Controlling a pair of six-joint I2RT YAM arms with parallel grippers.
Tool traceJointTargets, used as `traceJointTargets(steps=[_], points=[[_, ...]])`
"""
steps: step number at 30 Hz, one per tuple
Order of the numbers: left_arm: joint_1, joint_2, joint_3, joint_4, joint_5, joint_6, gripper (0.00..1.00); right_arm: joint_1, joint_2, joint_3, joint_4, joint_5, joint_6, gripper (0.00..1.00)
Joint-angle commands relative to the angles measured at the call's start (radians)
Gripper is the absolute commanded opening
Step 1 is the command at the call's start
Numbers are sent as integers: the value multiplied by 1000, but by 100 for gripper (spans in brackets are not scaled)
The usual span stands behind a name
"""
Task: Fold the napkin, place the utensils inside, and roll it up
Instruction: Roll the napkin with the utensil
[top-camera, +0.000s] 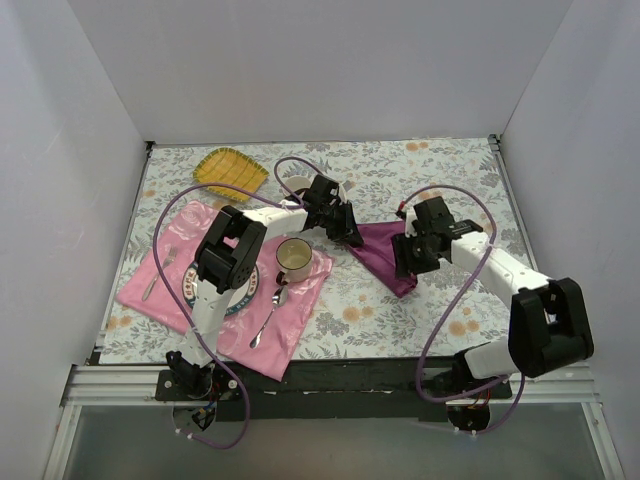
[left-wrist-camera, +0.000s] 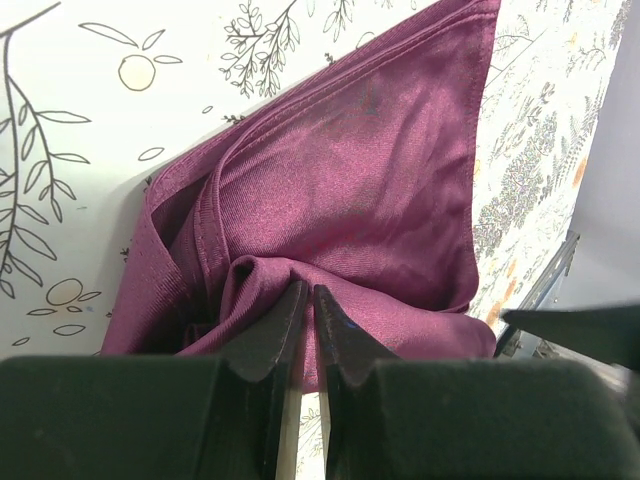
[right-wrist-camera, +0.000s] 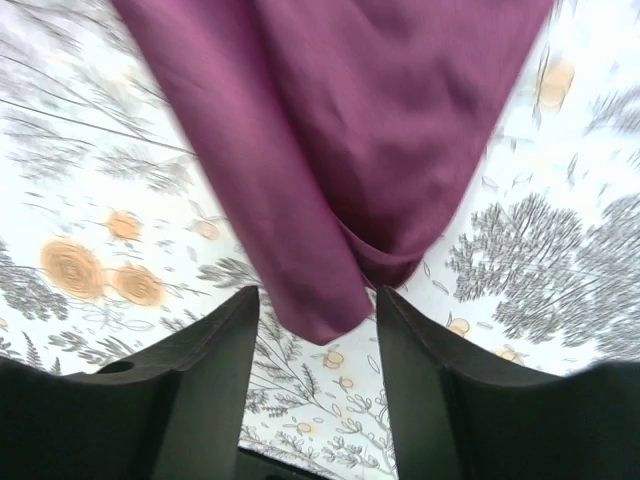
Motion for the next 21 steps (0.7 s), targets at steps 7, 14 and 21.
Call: traceJointTargets(steps=[7, 14, 21], points=[[17, 76, 21, -131, -71, 17, 8, 300, 13, 118, 183, 255, -196, 66], [23, 88, 32, -154, -59, 21, 8, 481, 136, 103, 297, 516, -298, 69], [28, 96, 38, -159, -39, 24, 8, 518, 243, 72, 337, 651, -349, 68]])
